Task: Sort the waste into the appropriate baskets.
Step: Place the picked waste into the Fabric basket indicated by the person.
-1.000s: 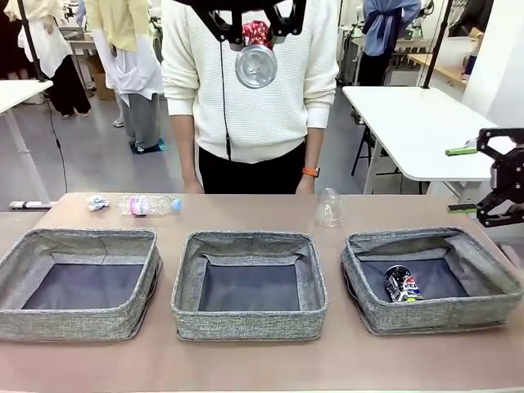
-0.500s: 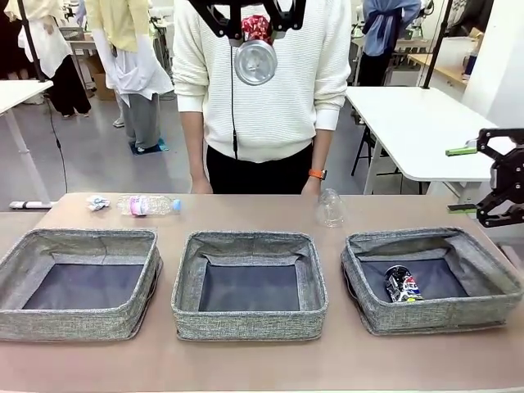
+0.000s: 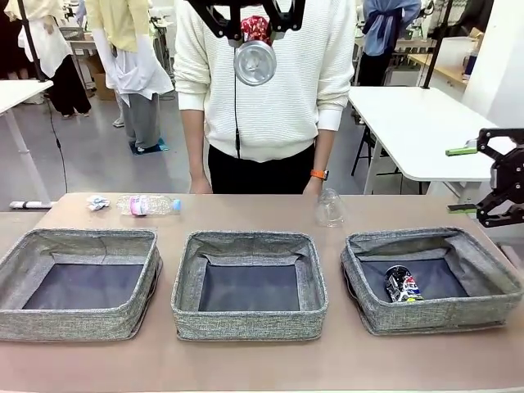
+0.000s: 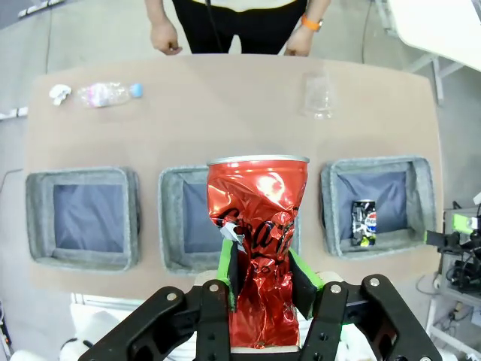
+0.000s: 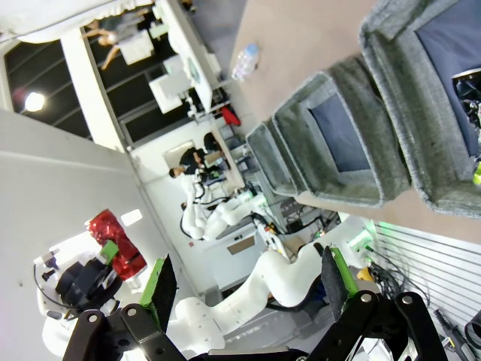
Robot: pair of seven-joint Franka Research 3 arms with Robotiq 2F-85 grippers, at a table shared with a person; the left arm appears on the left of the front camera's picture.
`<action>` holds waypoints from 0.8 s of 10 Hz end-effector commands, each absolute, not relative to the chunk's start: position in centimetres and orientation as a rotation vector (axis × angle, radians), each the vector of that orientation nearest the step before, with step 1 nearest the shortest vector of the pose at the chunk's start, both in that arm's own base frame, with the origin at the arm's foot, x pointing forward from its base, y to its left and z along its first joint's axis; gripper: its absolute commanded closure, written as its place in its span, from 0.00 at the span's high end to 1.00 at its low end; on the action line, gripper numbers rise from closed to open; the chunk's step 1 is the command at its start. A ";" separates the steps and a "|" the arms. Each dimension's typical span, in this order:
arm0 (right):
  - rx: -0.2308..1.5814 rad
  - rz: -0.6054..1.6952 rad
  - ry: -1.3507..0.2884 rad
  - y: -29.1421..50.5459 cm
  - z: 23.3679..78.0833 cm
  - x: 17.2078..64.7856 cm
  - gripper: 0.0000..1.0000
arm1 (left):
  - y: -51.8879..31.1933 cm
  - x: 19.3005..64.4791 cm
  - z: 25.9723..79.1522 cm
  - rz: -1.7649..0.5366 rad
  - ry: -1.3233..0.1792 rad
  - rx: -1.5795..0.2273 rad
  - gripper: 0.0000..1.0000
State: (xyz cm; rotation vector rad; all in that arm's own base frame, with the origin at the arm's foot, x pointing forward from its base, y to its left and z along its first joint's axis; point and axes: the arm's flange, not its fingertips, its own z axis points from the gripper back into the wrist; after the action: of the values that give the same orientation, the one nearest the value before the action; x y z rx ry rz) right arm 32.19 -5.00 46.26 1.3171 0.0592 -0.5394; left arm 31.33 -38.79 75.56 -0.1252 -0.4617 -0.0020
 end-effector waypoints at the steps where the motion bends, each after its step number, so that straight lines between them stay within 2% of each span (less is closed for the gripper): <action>1: 1.341 -0.550 0.061 -4.7 46.7 32.2 1.00 | -37.9 30.9 75.0 -0.005 -0.472 -0.136 0.28; 8: 1.341 -0.550 0.061 -4.7 46.7 32.2 1.00 | -37.9 30.9 75.0 -0.005 -0.472 -0.136 0.28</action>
State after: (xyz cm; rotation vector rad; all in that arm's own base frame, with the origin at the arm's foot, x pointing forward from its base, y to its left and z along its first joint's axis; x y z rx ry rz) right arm 32.19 -5.00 46.26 1.3171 0.0592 -0.5394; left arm 31.33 -38.80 75.56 -0.1252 -0.4617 -0.0021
